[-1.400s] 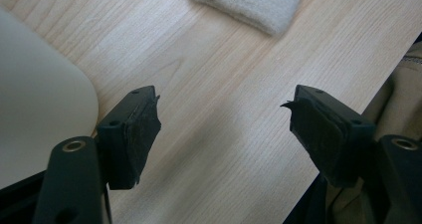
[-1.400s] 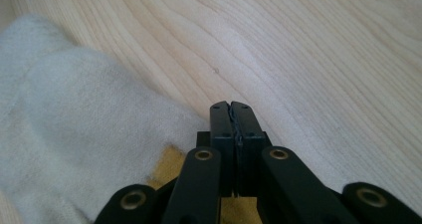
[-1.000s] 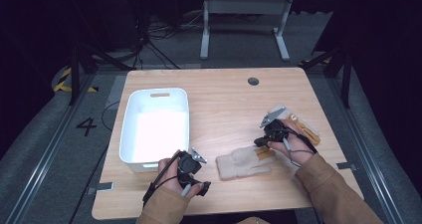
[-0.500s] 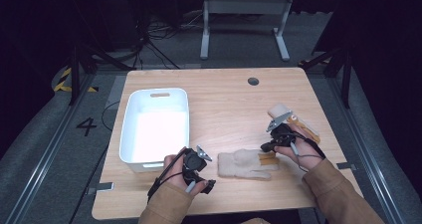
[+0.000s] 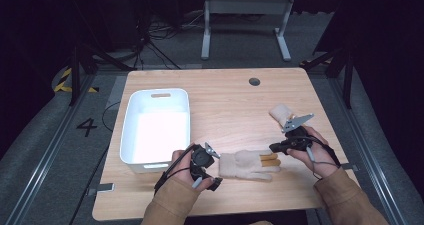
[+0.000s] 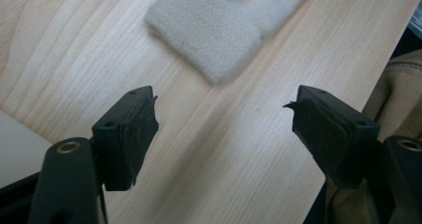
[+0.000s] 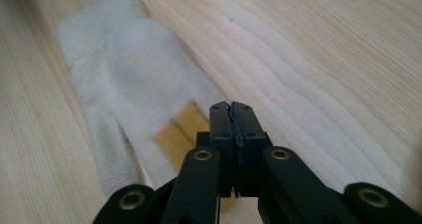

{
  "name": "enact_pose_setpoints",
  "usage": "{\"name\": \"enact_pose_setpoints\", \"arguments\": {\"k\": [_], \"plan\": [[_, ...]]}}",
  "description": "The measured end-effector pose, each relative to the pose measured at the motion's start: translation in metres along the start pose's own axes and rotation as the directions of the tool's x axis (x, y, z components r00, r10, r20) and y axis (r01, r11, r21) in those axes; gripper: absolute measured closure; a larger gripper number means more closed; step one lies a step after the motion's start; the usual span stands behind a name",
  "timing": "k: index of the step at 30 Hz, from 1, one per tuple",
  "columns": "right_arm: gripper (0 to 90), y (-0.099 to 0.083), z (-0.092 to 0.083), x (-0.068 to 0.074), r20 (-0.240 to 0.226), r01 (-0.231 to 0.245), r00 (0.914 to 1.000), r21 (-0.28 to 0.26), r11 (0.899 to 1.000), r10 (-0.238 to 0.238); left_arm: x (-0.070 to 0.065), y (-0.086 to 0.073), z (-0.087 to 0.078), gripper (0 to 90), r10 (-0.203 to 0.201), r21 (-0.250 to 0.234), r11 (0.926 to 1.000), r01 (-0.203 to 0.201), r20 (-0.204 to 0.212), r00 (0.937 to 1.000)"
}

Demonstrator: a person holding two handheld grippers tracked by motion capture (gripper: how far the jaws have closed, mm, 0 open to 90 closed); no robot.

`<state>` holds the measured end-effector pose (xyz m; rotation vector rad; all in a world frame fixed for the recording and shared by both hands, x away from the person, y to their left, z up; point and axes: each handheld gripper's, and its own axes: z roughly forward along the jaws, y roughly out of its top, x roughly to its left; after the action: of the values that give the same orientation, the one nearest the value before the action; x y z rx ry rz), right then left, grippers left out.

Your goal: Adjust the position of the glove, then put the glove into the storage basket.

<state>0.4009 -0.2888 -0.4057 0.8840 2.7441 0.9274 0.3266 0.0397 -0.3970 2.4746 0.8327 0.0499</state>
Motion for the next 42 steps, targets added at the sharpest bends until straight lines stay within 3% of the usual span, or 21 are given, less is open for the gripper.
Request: {"name": "enact_pose_setpoints", "arguments": {"k": [9,17,22,23,28,30,33,38,42], "plan": [[79.6,-0.011,-0.023,-0.003,0.003,-0.065,0.9978,-0.091,0.994,0.066,0.002,0.006,-0.001,26.0,0.009,-0.009,0.9999,-0.009,0.007,0.9999],[72.2,-0.017,-0.042,-0.010,0.066,-0.123,0.9880,-0.212,0.970,0.140,0.000,0.007,0.001,25.9,0.019,-0.008,0.9998,-0.019,0.008,0.9998],[70.1,-0.018,-0.047,-0.013,0.086,-0.140,0.9826,-0.240,0.961,0.164,0.000,0.006,0.000,25.9,0.013,-0.010,0.9999,-0.013,0.007,0.9999],[68.4,-0.019,-0.048,-0.015,0.099,-0.152,0.9783,-0.252,0.956,0.182,0.000,0.006,0.000,25.9,0.013,-0.007,0.9999,-0.012,0.010,0.9999],[66.1,-0.017,-0.050,-0.022,0.113,-0.167,0.9730,-0.259,0.951,0.201,-0.001,0.013,-0.004,25.9,0.025,-0.001,0.9997,-0.025,0.001,0.9997],[64.9,-0.014,-0.052,-0.029,0.133,-0.179,0.9664,-0.266,0.947,0.220,0.000,0.019,-0.010,25.9,0.042,0.007,0.9991,-0.042,-0.016,0.9990],[64.2,-0.010,-0.050,-0.036,0.151,-0.185,0.9629,-0.236,0.954,0.224,0.002,0.024,-0.014,25.8,0.080,0.029,0.9965,-0.079,-0.026,0.9965],[61.3,-0.002,-0.049,-0.052,0.168,-0.210,0.9556,-0.187,0.960,0.242,0.008,0.028,-0.018,25.9,0.096,-0.001,0.9954,-0.096,0.007,0.9954],[60.2,0.003,-0.051,-0.063,0.172,-0.233,0.9493,-0.175,0.957,0.263,0.012,0.026,-0.017,26.1,0.105,-0.004,0.9945,-0.105,0.012,0.9944]]}}
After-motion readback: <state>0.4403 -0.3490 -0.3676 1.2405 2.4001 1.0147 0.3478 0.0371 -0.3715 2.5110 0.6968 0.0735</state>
